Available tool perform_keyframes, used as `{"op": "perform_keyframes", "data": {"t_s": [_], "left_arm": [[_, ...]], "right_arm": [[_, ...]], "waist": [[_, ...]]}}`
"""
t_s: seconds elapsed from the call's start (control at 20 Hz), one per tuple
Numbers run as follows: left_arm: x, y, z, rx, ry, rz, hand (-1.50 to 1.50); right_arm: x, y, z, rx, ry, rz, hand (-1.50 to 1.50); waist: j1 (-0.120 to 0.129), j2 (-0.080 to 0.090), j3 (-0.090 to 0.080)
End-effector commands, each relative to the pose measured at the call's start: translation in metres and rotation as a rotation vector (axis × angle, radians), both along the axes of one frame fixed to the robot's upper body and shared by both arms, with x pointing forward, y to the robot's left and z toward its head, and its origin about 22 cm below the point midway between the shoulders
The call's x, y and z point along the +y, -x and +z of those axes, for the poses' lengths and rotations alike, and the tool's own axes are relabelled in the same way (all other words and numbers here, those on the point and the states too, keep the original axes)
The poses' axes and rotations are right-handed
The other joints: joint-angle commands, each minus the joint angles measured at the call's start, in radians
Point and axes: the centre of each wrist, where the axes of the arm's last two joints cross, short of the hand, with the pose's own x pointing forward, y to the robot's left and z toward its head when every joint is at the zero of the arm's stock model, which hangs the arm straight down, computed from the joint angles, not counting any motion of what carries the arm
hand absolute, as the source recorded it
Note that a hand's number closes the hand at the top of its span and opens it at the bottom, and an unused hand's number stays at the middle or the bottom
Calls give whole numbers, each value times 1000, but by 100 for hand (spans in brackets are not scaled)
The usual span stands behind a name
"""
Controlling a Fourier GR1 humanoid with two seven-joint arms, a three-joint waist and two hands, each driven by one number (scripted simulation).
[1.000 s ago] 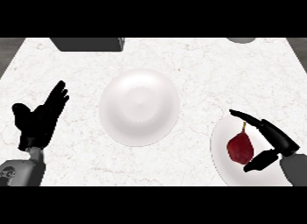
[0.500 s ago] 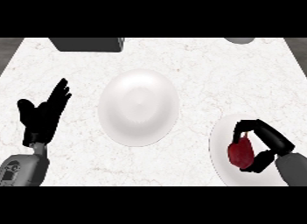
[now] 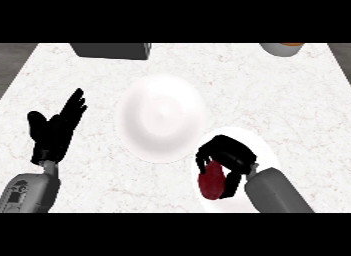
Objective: Pick the pear from the plate and place it in the plate
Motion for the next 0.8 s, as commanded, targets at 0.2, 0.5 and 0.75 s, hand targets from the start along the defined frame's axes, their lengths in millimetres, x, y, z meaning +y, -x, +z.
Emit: {"op": "perform_keyframes", "data": {"t_s": [0.2,0.5,0.75], "left_arm": [[1,-1,-4,21,0,-11,0],[-7,5,-9,24,17,1,0],[9,3,-3,8,-6,-2,0]], "right_arm": [[120,50,56,-285,-76,-75,150],[144,82,96,-484,-240,-355,150],[166,103,112,-414,-265,-536,150]], "waist": [[0,5,25],[-20,4,25],[-4,20,24]]}}
